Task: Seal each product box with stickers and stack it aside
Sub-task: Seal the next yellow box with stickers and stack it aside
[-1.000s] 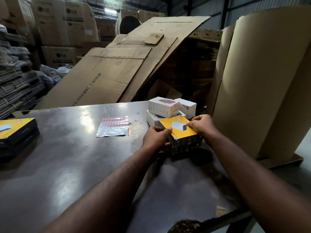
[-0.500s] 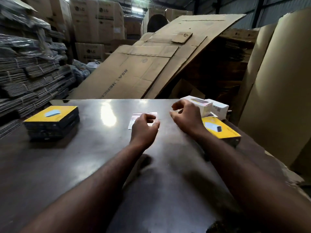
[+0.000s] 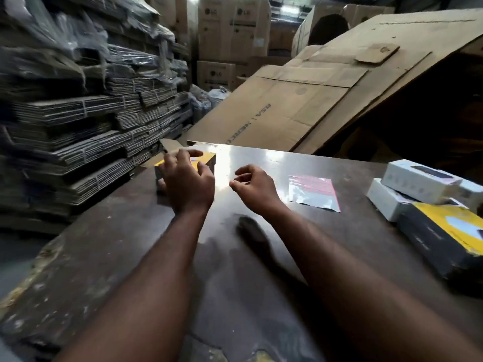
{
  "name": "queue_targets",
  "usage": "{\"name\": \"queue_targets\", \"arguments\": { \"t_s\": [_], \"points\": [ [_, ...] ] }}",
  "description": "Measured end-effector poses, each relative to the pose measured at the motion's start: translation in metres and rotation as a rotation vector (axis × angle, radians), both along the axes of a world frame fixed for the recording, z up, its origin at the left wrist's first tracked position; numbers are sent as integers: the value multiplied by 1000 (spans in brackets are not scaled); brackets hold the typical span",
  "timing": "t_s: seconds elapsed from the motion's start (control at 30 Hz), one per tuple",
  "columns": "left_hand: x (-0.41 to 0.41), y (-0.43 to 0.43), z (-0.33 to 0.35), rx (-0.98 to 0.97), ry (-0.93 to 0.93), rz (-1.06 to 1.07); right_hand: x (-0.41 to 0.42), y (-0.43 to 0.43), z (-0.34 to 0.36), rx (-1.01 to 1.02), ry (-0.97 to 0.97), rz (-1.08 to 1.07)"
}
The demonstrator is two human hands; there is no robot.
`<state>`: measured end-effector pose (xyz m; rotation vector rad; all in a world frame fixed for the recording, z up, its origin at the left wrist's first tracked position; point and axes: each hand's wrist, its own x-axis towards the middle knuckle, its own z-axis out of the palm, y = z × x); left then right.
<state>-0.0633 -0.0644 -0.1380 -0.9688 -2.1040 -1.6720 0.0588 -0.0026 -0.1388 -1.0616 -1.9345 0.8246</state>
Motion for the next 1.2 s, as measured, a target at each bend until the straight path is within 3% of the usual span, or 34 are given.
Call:
{"name": "queue_targets", "arguments": {
  "t_s": [0.17,0.47,0.83,1.07,1.2],
  "points": [
    [-43,4,-15,22,-183,43,-49,5,-12,-94,90,82],
    [-65,21,-29,17,-315,-37,-83,20,-24,35,-26,173],
    [-47,21,-23,47,-140,-157,-59,28,-28,117,73,27],
    [-21,22,-17,86,4,-415,-3,35,-27,385,222,-64],
    [4,20,-13,79,60,-612,52,28,-20,414,242,-99]
  ]
}}
